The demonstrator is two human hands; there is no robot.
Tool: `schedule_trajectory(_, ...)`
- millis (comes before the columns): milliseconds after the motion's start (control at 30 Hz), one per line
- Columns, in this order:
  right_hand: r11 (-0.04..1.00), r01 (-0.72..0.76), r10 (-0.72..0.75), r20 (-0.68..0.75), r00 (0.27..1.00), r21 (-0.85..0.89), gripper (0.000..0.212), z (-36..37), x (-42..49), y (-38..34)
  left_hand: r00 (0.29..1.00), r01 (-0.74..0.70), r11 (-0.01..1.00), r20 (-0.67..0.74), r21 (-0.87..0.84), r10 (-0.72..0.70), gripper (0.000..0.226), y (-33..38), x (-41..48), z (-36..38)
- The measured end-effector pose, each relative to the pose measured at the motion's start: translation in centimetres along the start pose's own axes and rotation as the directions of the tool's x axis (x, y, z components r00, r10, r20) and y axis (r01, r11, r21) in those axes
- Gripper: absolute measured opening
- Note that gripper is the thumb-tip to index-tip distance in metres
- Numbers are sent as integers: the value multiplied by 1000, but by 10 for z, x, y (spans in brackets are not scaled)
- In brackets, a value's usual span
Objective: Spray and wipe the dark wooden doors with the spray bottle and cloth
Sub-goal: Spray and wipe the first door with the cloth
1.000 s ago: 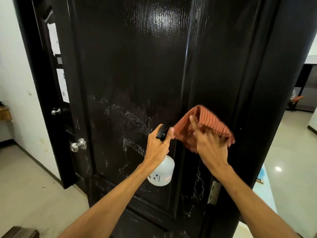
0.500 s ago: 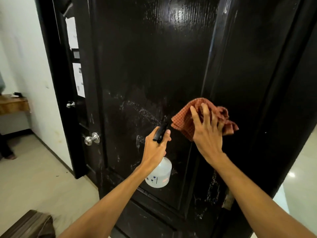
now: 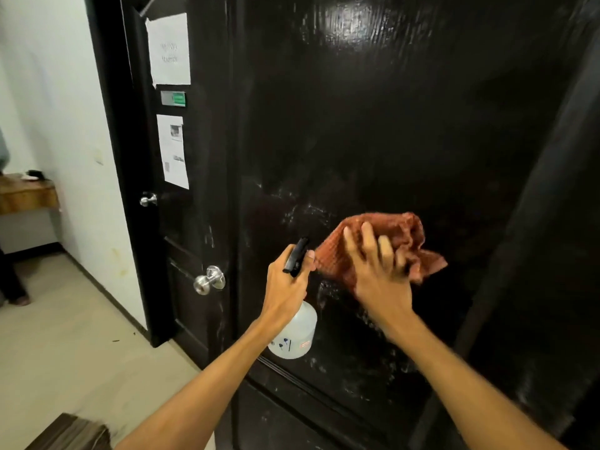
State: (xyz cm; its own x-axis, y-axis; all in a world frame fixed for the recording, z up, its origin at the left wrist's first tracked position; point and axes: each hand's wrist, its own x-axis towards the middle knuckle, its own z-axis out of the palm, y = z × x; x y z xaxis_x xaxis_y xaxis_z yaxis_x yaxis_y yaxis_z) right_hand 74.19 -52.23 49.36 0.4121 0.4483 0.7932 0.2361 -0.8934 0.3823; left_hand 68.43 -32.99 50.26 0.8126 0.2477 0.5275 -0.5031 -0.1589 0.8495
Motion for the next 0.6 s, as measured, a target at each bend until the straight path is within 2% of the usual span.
schedule_trajectory(33,998,68,-68,47,997,15,72,13,-19,-17,1000,3,1000,4,2,-3,18,-5,5,-10)
schedule_trajectory(100,996,81,-83,85,993,30,71,26,-27,-33,1000,18,1000,6,-2,-18,19,-14,14,-32)
schedule_trajectory(200,990,130,-130,-7,992,62,71,18,45,-38,1000,16,1000,11,19,-16,20,-25,31,-62)
schedule_trajectory(300,997,-82,82,-42,996,-4,69,-9,134,-44,1000,8,1000,-9,29,-8,23,-32,48,-86)
schedule_trajectory(333,994,-97,95,-56,994,-39,69,-8,145,-49,1000,2,1000,-19,28,-2,22,-34,53,-93)
schedule_trajectory(400,997,-5,5,-5,1000,-72,71,13,129,-76,999,-16,999,-30,39,17,19,-36,61,-107)
schedule_trajectory(500,964,262,-255,126,959,-44,68,59,76,-105,999,-33,998,-36,50,35,17,-38,71,-127)
schedule_trajectory(567,959,278,-283,134,950,57,70,61,96,-102,999,-27,998,-46,49,30,16,-39,79,-140)
schedule_trajectory(600,973,188,-202,103,974,135,70,54,119,-99,998,-24,998,-49,57,26,17,-39,82,-145)
